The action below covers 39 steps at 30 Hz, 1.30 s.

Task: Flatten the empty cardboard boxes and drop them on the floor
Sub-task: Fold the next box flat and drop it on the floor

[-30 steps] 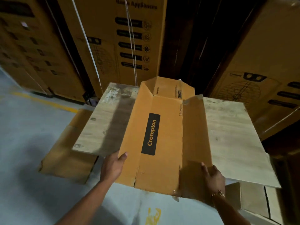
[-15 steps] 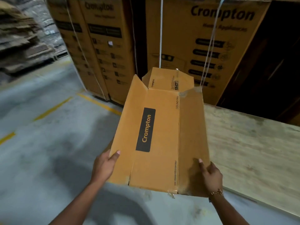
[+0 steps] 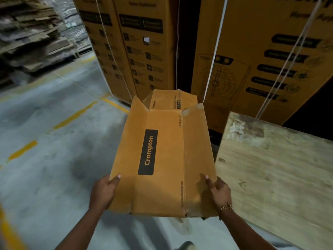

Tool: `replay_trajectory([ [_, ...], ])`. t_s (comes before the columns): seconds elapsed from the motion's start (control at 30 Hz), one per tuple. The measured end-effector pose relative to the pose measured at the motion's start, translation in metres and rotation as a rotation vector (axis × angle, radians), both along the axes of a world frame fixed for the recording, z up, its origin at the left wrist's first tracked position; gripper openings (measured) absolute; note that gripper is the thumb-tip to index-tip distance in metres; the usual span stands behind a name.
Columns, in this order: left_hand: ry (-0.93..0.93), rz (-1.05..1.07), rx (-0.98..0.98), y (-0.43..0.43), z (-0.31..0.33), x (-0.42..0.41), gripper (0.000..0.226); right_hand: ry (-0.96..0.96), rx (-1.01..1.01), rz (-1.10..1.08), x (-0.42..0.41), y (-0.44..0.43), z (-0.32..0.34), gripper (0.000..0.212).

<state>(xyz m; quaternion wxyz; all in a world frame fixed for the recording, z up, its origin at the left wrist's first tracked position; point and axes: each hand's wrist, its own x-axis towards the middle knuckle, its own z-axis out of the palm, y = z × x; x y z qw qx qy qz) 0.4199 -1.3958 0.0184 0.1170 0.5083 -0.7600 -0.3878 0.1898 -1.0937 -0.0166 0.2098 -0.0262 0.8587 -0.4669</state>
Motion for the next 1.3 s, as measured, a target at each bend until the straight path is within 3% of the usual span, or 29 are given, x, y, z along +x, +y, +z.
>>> replay_trajectory([
  [0.1, -0.012, -0.023, 0.012, -0.033, -0.009, -0.008, 0.023, -0.037, 0.021, -0.004, -0.004, -0.037, -0.013, 0.027],
  [0.37, -0.114, -0.149, 0.195, -0.161, -0.067, -0.052, 0.04, -0.203, 0.114, -0.132, -0.004, -0.126, -0.065, 0.038],
  [0.67, -0.248, -0.358, 0.267, -0.309, -0.182, -0.155, 0.032, -0.339, 0.198, -0.352, -0.027, -0.242, -0.148, 0.047],
  [0.97, -0.296, -0.454, 0.256, -0.361, -0.3, -0.199, 0.034, -0.385, 0.201, -0.44, -0.046, -0.293, -0.249, 0.049],
  [1.13, -0.281, -0.48, 0.24, -0.373, -0.383, -0.205, 0.034, -0.42, 0.165, -0.467, -0.047, -0.299, -0.339, 0.056],
  [1.3, -0.241, -0.484, 0.239, -0.383, -0.482, -0.207, 0.037, -0.424, 0.148, -0.54, -0.043, -0.301, -0.439, 0.032],
])
